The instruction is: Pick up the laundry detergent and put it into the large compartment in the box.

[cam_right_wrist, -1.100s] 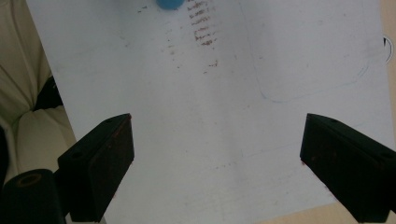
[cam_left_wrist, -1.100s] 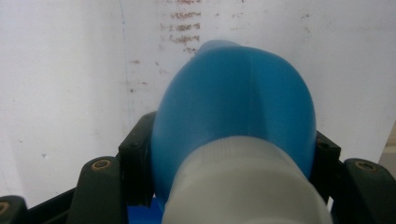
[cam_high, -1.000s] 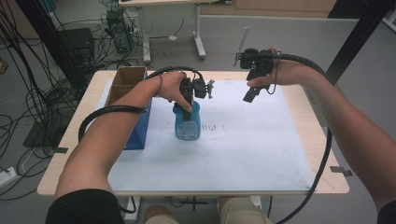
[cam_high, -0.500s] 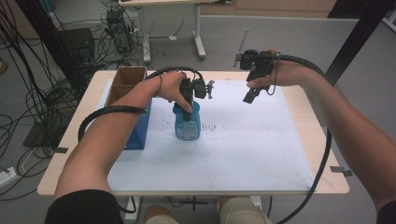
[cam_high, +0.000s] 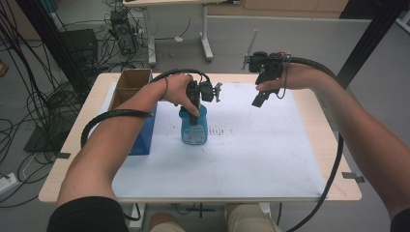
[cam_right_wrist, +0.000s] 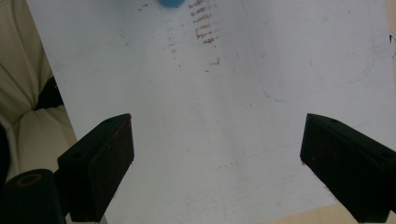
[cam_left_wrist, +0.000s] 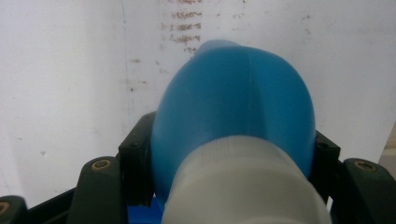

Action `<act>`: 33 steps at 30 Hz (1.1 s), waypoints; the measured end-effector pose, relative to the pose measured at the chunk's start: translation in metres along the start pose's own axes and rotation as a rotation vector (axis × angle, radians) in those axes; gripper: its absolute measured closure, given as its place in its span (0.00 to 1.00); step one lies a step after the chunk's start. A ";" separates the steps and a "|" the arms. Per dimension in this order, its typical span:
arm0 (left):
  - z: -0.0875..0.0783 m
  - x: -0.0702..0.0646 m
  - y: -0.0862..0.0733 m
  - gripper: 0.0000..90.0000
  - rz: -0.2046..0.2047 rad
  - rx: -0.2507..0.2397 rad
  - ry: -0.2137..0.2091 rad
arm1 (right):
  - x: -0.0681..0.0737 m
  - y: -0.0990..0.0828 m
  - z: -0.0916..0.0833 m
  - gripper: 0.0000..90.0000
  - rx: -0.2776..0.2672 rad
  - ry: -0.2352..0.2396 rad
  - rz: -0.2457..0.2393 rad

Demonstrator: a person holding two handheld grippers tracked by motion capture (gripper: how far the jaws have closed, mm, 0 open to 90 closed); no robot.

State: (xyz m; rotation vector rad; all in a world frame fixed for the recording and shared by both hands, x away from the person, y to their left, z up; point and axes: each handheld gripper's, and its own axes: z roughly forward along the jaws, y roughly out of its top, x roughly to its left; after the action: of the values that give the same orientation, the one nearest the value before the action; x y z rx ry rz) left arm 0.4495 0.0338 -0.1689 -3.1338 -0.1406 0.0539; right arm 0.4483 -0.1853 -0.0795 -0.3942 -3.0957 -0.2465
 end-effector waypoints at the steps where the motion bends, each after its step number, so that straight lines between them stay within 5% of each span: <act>1: 0.000 0.000 -0.001 0.41 -0.005 0.001 0.000 | -0.001 0.000 0.000 0.11 -0.001 -0.001 -0.006; 12: -0.019 0.001 0.000 0.41 -0.089 0.024 0.002 | -0.005 -0.004 0.001 0.11 0.006 0.011 0.014; 20: -0.062 -0.001 -0.006 0.41 -0.212 0.036 0.031 | -0.010 -0.018 0.001 0.10 -0.013 0.017 0.048; 26: -0.102 -0.003 -0.012 0.41 -0.357 0.036 0.061 | -0.007 -0.020 -0.001 0.10 -0.015 0.021 0.049; 33: -0.155 -0.003 -0.025 0.41 -0.578 0.023 0.071 | -0.004 -0.018 -0.004 0.10 -0.022 0.015 0.049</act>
State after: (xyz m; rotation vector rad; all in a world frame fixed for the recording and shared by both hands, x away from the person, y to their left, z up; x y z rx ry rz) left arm 0.4500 0.0576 -0.0134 -2.9309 -1.0153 -0.0572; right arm 0.4474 -0.2045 -0.0785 -0.4655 -3.0664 -0.2812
